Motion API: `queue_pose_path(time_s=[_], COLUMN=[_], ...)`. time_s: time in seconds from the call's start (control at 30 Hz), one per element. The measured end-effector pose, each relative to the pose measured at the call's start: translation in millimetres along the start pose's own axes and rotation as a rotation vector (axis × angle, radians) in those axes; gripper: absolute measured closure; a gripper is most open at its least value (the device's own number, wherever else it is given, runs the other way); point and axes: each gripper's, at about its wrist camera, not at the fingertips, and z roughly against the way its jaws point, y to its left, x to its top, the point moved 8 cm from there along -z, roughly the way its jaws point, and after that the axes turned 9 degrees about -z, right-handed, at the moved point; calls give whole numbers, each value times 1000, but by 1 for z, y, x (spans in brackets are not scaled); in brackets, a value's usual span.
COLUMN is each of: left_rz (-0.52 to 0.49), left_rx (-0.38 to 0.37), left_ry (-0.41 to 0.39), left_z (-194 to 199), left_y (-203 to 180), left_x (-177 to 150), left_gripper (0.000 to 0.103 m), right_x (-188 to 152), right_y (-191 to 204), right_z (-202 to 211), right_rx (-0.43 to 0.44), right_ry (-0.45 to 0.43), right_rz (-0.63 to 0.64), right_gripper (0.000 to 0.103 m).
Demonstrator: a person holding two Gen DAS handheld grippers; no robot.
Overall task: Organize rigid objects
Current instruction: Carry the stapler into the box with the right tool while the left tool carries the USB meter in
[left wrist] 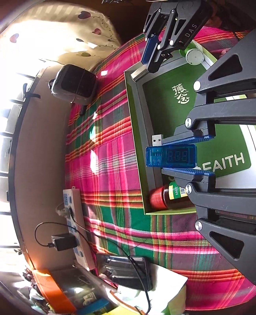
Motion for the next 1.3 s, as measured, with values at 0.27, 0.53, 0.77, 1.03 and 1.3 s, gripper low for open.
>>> queue_pose_path(time_s=[0.27,0.53,0.77,1.03,1.3], left_rz=[-27,-25,-21,-23,-25], left_rx=[4,6,7,10,13], left_ry=[17,26,26,37,37], left_z=[-11,-15,-15,-18,-18], left_y=[-5,-5,-5,-5,-5], left_x=[0,0,0,-3,-4], left_gripper=[82,82,82,82,82], right_x=[-2,-2,-1,-1,-1], right_y=[0,-1,-2,1,1], right_z=[-12,-17,-19,-20,-20], right_rx=[-1,-5,0,13,17], right_ry=[20,27,22,22,23], right_rz=[-1,0,3,1,3], right_gripper=[79,79,79,79,79])
